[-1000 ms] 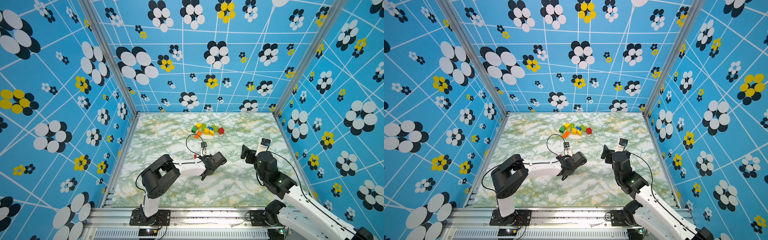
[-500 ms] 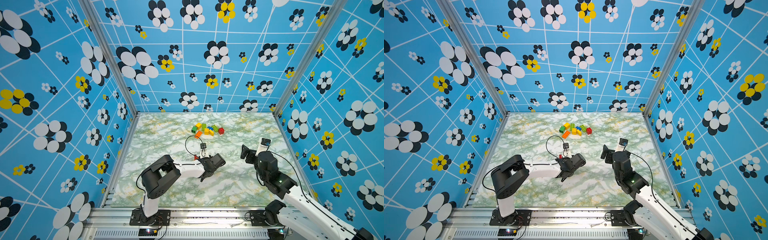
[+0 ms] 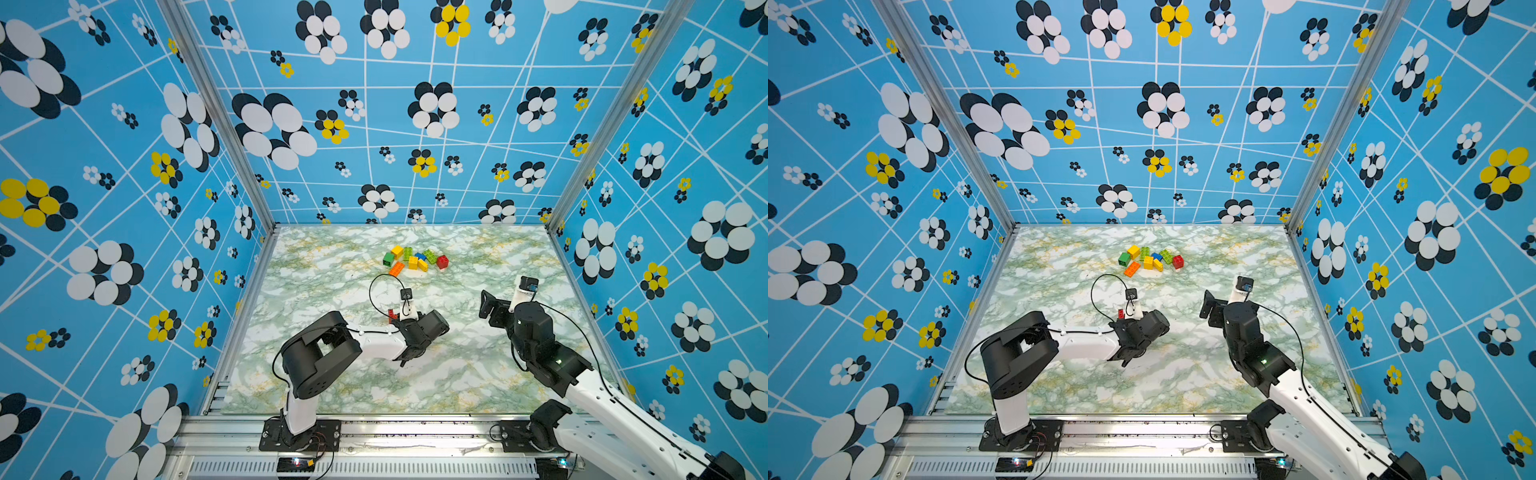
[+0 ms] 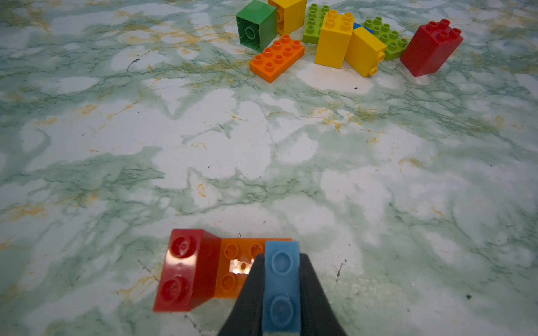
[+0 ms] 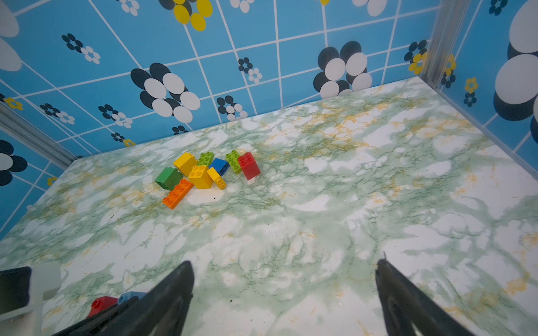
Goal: Assemble the letter p with lego
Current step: Assemble the lego brick with the lego brick.
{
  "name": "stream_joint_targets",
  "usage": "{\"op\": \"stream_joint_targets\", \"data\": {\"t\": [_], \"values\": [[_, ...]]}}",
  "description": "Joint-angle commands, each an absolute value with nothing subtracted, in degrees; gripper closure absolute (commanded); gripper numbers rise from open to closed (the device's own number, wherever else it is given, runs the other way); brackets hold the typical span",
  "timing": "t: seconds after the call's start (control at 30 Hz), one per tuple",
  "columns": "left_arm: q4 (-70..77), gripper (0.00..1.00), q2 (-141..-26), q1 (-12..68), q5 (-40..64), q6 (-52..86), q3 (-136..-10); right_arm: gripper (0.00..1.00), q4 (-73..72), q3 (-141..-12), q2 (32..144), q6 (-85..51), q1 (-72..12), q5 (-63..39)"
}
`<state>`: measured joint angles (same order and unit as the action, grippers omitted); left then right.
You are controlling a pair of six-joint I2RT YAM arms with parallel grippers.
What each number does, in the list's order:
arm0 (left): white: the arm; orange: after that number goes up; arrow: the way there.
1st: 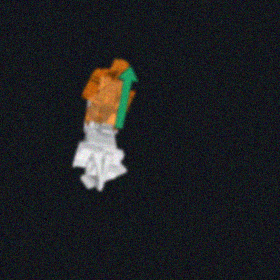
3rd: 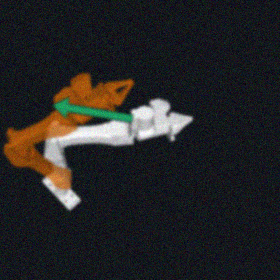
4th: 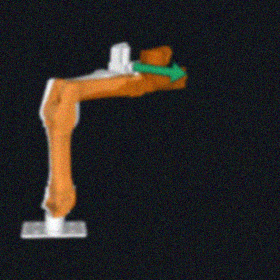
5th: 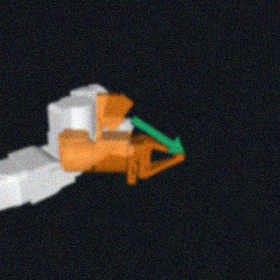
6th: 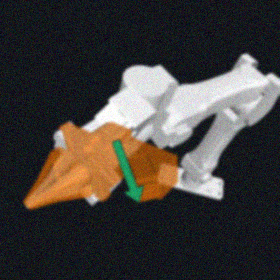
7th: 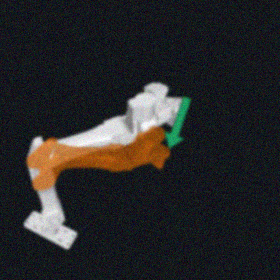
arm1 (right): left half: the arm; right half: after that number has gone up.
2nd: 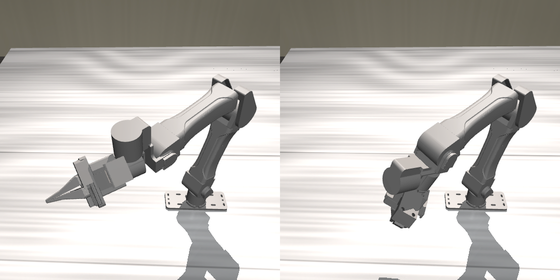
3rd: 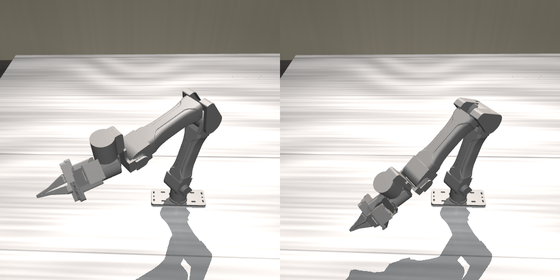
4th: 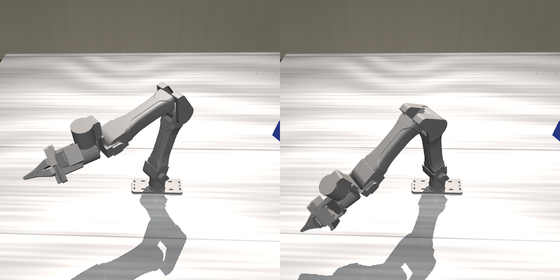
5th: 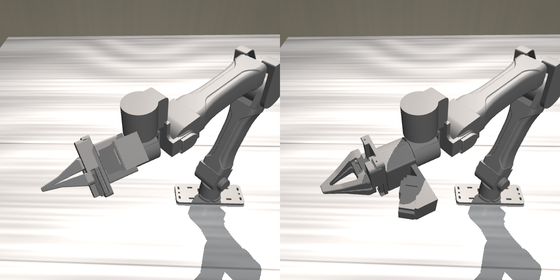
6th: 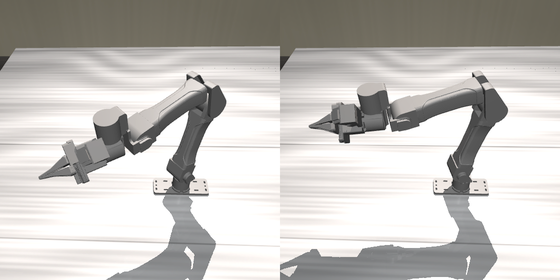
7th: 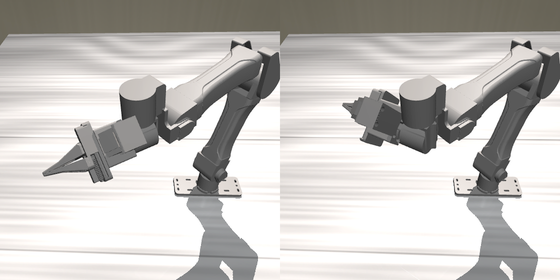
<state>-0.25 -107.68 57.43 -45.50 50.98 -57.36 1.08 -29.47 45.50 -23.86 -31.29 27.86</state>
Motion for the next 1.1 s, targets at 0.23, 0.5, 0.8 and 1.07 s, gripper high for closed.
{"op": "stream_joint_targets", "data": {"t": [0.23, 0.5, 0.8, 1.07], "values": [[-4.39, 1.00, -109.97, 56.82, -42.88, 50.86, -57.08, 0.01, 0.62, -28.65, 45.85, -24.46, -30.76, 27.10], [-5.39, 1.00, -112.90, 55.88, -39.84, 52.55, -57.32, 0.01, 1.23, -28.64, 44.28, -24.22, -30.63, 27.60], [-6.92, 1.00, -113.75, 55.16, -35.40, 52.51, -55.97, 0.01, 1.54, -28.39, 43.33, -24.13, -30.24, 28.21], [-19.16, 1.00, -118.90, 51.78, -29.55, 53.36, -62.03, 0.01, 1.67, -28.30, 43.28, -24.01, -30.15, 28.95]]}}
